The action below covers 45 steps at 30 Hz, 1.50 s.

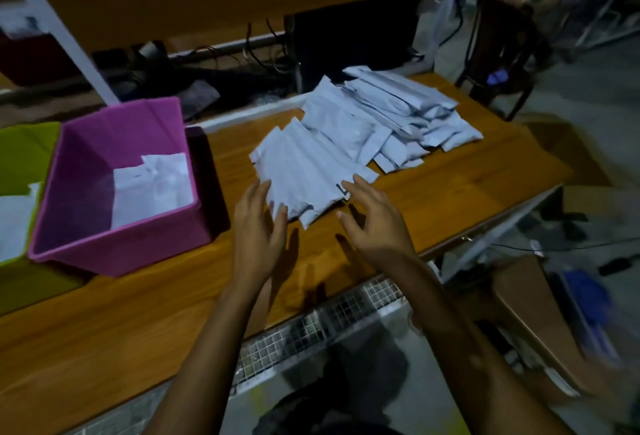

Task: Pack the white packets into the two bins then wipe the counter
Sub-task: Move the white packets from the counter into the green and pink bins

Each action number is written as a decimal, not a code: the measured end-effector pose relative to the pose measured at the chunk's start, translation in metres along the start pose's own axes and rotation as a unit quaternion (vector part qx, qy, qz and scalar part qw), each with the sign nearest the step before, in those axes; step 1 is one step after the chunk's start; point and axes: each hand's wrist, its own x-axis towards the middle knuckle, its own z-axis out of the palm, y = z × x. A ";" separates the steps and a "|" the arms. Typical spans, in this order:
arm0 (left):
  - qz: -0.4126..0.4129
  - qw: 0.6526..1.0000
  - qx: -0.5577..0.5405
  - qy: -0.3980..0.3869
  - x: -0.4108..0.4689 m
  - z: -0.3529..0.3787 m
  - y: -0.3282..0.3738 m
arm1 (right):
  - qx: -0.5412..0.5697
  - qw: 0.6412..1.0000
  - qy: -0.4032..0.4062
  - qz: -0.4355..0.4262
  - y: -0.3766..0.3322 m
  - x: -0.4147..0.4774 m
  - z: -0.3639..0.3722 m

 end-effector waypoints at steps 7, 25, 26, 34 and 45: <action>-0.062 0.998 0.014 0.013 0.063 0.046 -0.029 | -0.022 1.000 -0.015 0.006 0.028 0.076 -0.004; -0.191 0.973 0.129 -0.005 0.121 0.089 -0.108 | -0.176 0.949 -0.016 -0.262 0.056 0.189 0.113; -0.186 0.972 0.143 -0.009 0.123 0.086 -0.109 | -0.191 0.945 -0.009 -0.266 0.052 0.191 0.110; -0.220 0.948 0.227 -0.029 0.112 0.081 -0.111 | -0.279 0.926 -0.122 -0.222 0.034 0.189 0.129; -0.122 0.987 0.104 -0.010 0.115 0.084 -0.136 | -0.230 0.945 -0.149 -0.180 0.047 0.205 0.146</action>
